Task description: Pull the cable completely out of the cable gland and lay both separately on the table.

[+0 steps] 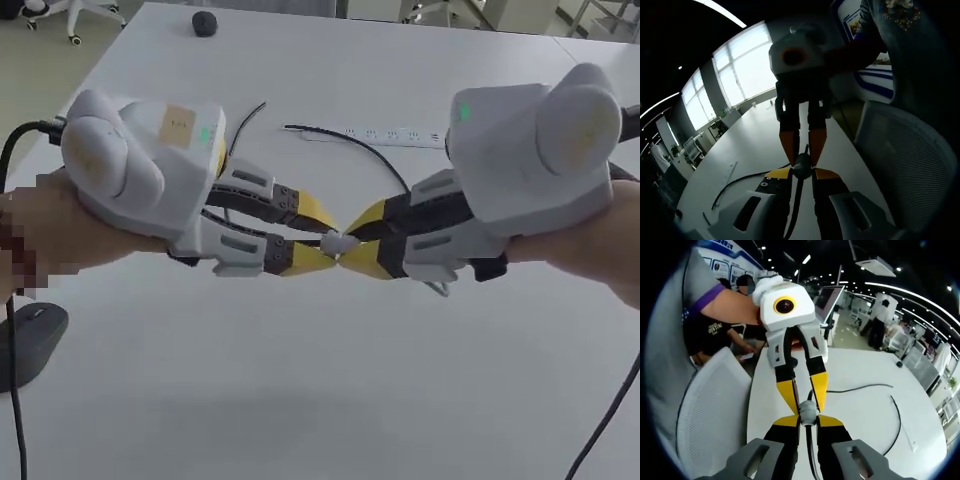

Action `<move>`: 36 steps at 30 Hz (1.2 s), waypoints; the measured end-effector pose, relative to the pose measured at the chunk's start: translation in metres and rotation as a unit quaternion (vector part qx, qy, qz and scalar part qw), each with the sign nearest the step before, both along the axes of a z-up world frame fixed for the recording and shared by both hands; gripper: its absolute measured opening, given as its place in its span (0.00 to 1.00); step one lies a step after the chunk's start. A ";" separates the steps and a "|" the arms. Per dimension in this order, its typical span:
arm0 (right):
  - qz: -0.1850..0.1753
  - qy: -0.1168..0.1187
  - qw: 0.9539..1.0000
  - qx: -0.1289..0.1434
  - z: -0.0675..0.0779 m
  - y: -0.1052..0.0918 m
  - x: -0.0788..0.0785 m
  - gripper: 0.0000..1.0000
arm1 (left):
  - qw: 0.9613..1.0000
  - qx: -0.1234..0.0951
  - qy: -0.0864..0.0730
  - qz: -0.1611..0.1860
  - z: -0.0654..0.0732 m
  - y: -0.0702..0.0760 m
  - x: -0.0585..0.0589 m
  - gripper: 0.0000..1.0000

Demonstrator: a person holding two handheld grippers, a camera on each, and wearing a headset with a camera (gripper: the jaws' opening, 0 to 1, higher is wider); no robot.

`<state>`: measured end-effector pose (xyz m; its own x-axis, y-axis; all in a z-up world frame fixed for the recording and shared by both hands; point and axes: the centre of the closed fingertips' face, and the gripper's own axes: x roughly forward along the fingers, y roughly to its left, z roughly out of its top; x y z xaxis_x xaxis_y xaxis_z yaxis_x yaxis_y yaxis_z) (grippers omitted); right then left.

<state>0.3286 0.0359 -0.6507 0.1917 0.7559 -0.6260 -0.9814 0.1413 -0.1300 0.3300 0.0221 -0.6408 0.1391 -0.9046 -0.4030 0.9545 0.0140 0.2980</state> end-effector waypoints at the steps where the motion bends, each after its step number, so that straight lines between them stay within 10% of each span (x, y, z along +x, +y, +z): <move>1: 0.001 0.003 1.000 0.000 0.000 0.000 0.000 0.07 | 1.000 -0.002 0.003 -0.001 0.000 0.000 -0.001 0.17; 9: 0.006 0.010 1.000 0.002 0.000 0.000 -0.003 0.07 | 1.000 0.000 0.001 0.003 0.000 -0.001 -0.001 0.16; 21: 0.020 -0.010 1.000 -0.005 0.001 0.002 -0.004 0.07 | 0.996 -0.008 0.077 0.035 -0.002 0.002 0.002 0.15; 29: 0.042 -0.064 0.997 -0.023 0.002 0.003 -0.001 0.07 | 0.992 -0.005 0.114 0.057 -0.004 0.003 0.005 0.15; 31: 0.049 -0.077 0.995 -0.026 0.002 0.002 0.002 0.06 | 0.987 -0.018 0.145 0.069 -0.002 0.004 0.004 0.15; 36: 0.067 -0.115 0.990 -0.038 0.003 0.004 0.003 0.06 | 0.985 -0.021 0.153 0.076 -0.001 0.006 0.007 0.15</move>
<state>0.3320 0.0395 -0.6479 0.2368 0.7365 -0.6336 -0.9337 -0.0077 -0.3579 0.3369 0.0285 -0.6422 0.1527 -0.8997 -0.4090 0.9853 0.1705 -0.0074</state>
